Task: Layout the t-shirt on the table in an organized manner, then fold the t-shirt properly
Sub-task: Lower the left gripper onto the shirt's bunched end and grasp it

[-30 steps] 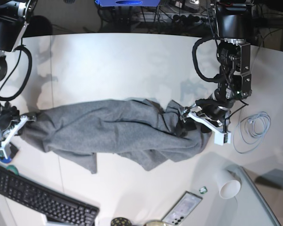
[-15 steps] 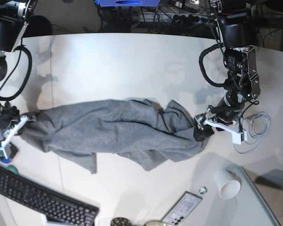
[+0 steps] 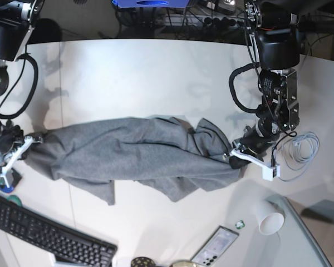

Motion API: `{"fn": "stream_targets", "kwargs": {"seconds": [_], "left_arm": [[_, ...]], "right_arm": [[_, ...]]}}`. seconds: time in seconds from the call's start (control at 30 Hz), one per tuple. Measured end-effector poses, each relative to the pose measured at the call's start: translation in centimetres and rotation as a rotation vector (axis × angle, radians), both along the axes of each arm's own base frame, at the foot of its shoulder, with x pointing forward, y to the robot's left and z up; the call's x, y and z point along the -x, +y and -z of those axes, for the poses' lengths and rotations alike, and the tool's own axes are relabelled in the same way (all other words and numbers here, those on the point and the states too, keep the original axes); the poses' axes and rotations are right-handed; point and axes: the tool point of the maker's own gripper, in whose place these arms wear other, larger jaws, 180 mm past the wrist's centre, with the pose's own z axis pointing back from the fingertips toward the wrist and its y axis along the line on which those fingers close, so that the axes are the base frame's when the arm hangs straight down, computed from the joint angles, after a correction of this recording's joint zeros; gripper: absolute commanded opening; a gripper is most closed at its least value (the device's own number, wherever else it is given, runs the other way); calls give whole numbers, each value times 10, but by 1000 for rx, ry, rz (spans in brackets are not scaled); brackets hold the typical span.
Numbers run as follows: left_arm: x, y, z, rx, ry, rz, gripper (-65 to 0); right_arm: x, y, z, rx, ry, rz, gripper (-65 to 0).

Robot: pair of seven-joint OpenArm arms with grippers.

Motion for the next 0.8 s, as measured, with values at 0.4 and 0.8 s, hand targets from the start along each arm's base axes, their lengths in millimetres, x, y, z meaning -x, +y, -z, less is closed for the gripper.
{"fn": "stream_targets", "kwargs": {"seconds": [0.4,0.8], "left_arm": [[7,23,-90,-198,-182,101,-650],[-46,19,-148,-211,-253,122,-650]], "right_arm": [[-22,-14,-41,63,-94,-8,-648],[-77,-20,-84,29,-202,12,-645]]}}
